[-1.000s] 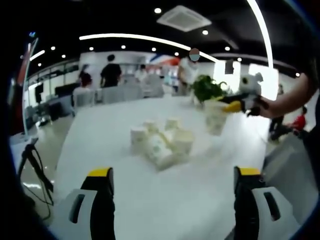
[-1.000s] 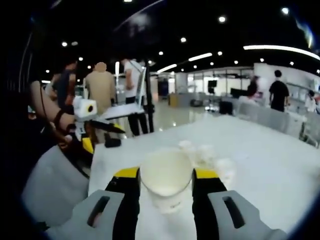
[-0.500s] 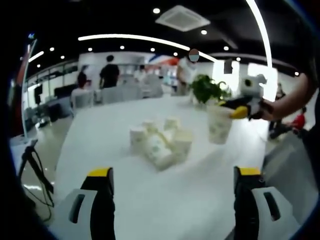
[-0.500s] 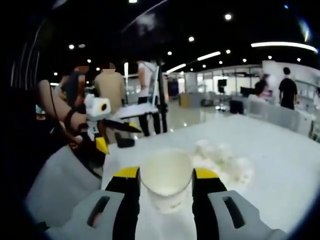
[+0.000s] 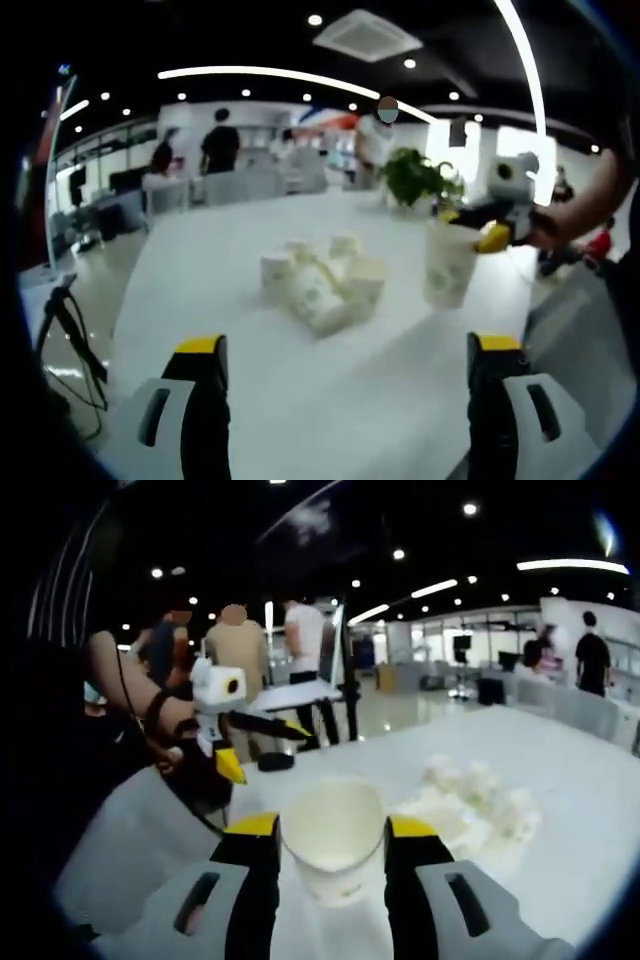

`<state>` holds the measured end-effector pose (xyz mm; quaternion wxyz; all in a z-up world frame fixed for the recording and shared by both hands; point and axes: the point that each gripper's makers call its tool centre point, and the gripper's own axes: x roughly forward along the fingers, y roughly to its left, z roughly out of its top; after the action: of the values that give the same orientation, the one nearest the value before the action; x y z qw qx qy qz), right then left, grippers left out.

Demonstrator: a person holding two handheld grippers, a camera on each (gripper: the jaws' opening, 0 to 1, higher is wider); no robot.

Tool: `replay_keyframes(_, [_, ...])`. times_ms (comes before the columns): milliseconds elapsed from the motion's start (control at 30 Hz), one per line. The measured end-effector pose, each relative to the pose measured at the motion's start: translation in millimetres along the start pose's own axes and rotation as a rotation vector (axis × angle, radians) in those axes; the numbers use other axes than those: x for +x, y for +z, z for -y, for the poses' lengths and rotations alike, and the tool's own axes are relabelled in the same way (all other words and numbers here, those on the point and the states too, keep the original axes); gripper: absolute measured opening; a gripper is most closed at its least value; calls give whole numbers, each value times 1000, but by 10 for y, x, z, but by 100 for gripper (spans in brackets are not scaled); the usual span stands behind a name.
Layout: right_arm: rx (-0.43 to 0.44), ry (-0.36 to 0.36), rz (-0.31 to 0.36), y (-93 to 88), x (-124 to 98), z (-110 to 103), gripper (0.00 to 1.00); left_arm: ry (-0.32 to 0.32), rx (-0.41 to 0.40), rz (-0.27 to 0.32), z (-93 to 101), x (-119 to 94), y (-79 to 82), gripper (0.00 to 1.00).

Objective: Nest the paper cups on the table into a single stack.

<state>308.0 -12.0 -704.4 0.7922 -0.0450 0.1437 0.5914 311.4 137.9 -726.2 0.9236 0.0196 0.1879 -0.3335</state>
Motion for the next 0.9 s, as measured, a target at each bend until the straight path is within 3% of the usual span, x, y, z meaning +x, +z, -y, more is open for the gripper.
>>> replay_keyframes(267, [3,30,-16,-155,90,-135,37,-4,5,-10,37,-8,-25,100])
replay_keyframes(700, [17,42,-65,-460,209,-107,37,-13,-5,-24,69,-2,-55,100])
replay_keyframes(900, [22,50,-73,-501,251,-118,37,-11,5,-32,54,-11,-69,100])
